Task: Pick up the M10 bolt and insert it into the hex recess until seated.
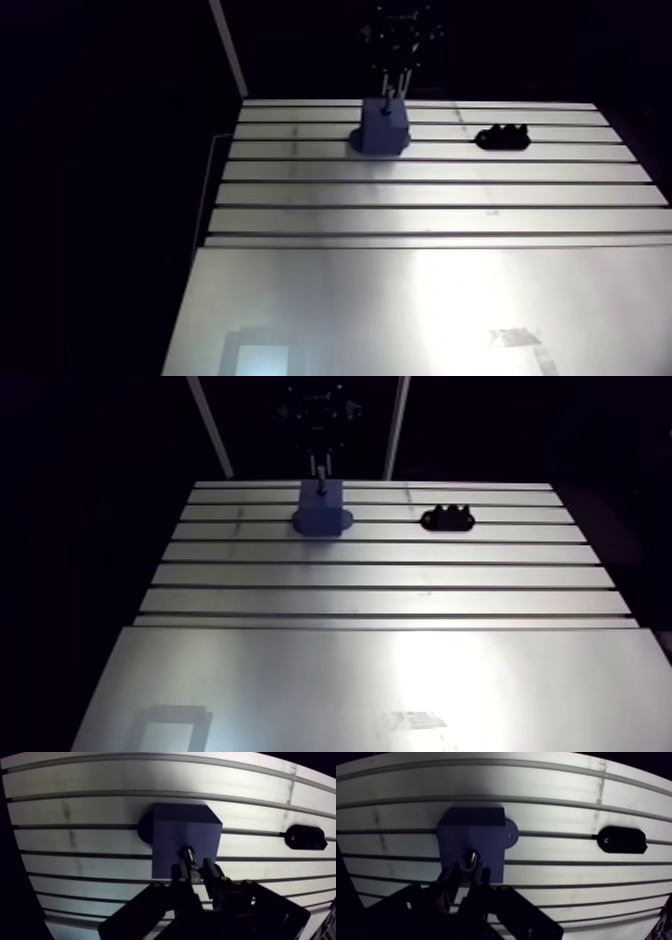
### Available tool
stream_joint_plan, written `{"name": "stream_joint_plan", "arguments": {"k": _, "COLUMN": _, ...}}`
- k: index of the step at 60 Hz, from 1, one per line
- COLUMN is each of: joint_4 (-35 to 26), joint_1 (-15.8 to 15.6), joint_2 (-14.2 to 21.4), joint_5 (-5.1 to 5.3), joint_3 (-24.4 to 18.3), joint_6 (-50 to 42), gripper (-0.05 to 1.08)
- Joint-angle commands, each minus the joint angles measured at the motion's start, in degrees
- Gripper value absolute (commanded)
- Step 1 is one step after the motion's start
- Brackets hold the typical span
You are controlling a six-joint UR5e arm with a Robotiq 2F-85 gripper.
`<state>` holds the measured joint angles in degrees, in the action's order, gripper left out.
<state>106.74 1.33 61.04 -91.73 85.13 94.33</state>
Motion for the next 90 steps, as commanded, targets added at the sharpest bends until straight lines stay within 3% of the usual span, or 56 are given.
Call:
{"name": "stream_joint_plan", "arguments": {"k": 1, "joint_4": 0.01, "joint_1": -0.01, "joint_2": 0.0, "joint_5": 0.63, "joint_3": -0.09, "joint_6": -0.07, "gripper": 0.8}}
{"name": "stream_joint_plan", "arguments": {"k": 90, "joint_4": 0.1, "joint_1": 0.07, "joint_2": -0.44, "joint_5": 0.54, "joint_3": 0.42, "joint_6": 0.11, "gripper": 0.8}}
